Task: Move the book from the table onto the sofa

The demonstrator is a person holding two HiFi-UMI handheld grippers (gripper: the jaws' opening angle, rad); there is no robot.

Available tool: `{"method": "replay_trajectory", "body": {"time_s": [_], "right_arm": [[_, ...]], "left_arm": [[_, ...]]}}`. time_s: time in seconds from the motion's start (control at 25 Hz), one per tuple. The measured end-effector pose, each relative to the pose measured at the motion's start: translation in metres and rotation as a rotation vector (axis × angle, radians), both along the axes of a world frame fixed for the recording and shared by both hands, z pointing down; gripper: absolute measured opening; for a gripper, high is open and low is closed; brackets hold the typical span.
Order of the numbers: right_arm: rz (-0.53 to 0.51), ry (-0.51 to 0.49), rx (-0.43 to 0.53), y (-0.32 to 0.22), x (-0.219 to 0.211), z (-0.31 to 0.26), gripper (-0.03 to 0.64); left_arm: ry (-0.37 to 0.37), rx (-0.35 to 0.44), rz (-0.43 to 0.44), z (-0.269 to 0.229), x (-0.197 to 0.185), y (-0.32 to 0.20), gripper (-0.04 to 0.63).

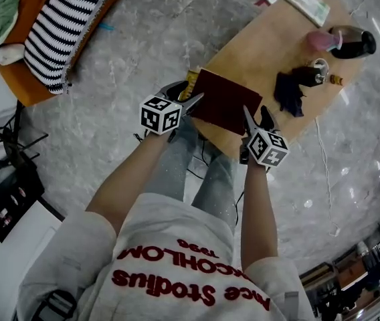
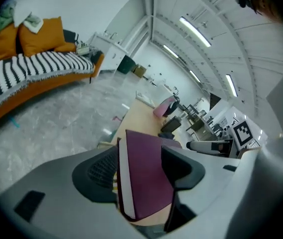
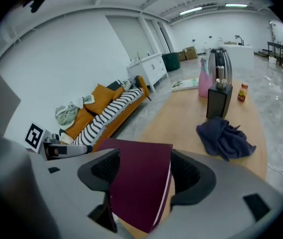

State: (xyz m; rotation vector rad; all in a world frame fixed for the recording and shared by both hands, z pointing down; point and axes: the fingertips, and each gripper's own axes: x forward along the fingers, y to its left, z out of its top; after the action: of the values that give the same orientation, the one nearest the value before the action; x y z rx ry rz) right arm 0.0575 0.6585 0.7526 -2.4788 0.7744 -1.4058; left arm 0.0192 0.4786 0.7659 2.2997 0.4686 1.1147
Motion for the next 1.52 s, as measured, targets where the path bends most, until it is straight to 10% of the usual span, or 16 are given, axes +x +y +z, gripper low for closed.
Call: {"method": "replay_trajectory", "body": {"time_s": [0.32,0.84,1.52], "right_arm": [[-0.021,-0.144,0.011,-0.005,-0.016,0.053,0.325],[-0.012,-0.104,0.0,-0.004,-0.019,0.046,0.322],[-0.047,0.226,0.041,-0.013,0.005,-0.132,0.319]], "left_arm": [[-0.122,-0.073,0.069,0.044,-0.003,0.028,0.279],[-0.092,0.011,0.058,0.04,-0.004,0.028,0.281],[0.217,0.071,-0.026,-0.136,0.017,0.019,0.281]]}}
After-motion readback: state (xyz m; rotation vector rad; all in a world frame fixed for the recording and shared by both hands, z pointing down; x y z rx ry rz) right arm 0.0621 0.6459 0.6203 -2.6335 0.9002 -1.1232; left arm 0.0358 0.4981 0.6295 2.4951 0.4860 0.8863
